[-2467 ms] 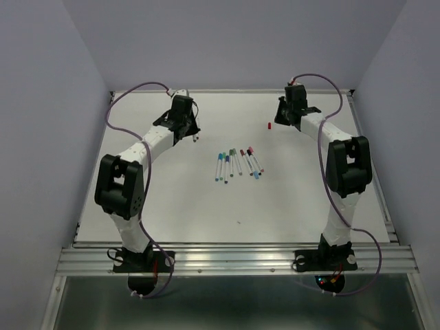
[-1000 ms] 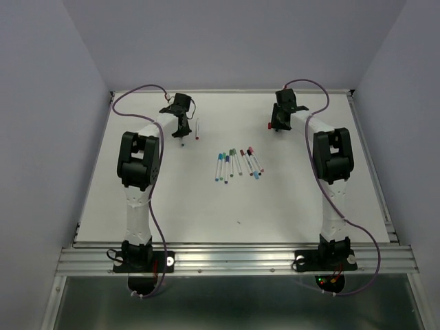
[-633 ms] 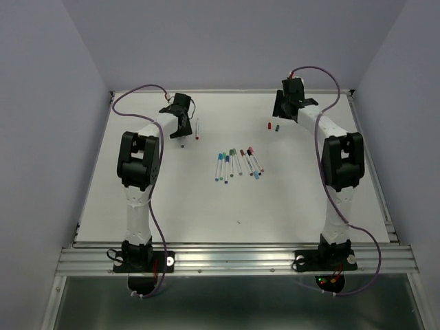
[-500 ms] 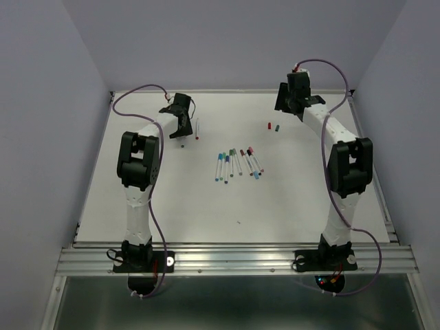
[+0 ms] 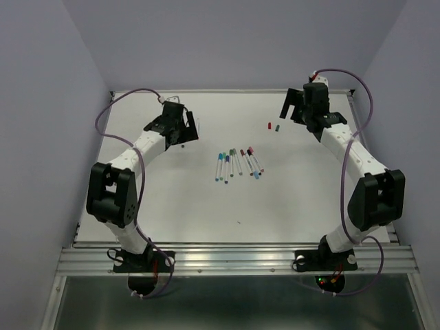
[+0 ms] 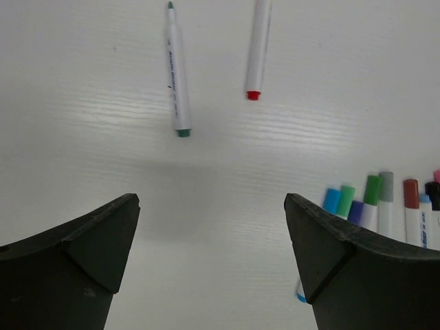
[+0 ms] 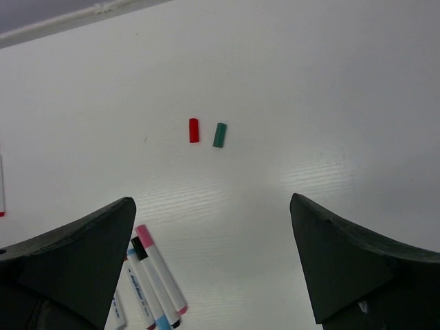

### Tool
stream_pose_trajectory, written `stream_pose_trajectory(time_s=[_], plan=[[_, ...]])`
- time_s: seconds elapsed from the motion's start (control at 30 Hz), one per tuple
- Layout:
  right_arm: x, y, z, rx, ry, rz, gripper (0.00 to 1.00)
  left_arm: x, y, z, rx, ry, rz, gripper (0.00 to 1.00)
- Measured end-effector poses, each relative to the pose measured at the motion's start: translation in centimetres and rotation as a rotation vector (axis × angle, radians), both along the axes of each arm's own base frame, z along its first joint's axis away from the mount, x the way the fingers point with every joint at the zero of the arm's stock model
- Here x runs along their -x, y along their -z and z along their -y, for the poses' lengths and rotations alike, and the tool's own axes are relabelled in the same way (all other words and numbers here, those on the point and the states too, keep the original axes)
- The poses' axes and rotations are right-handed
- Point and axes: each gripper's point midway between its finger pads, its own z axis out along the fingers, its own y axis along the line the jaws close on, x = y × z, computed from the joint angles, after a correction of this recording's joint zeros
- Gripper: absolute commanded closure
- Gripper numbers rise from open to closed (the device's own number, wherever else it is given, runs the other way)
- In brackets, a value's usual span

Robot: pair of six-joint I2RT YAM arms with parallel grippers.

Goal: Open the pen caps

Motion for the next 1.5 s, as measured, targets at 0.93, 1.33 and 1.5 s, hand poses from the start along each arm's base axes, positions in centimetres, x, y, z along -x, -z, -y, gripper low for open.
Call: stream_pose_trajectory(time_s=[0.93, 1.33, 1.5], plan=[[3.2, 4.4, 0.0, -0.012, -0.017, -0.094, 0.0, 7.4, 7.8, 11.5, -0.084, 0.339, -0.159, 0.01], [3.2, 4.4, 0.1, -0.011, -0.017, -0.095, 0.0, 7.3, 8.8, 11.0, -0.118, 0.322, -0.182, 0.08], [3.2, 4.4, 0.2, -0.007, -0.012, -0.094, 0.0, 7.2, 9.1, 11.0, -0.129, 0.32, -0.186, 0.17]])
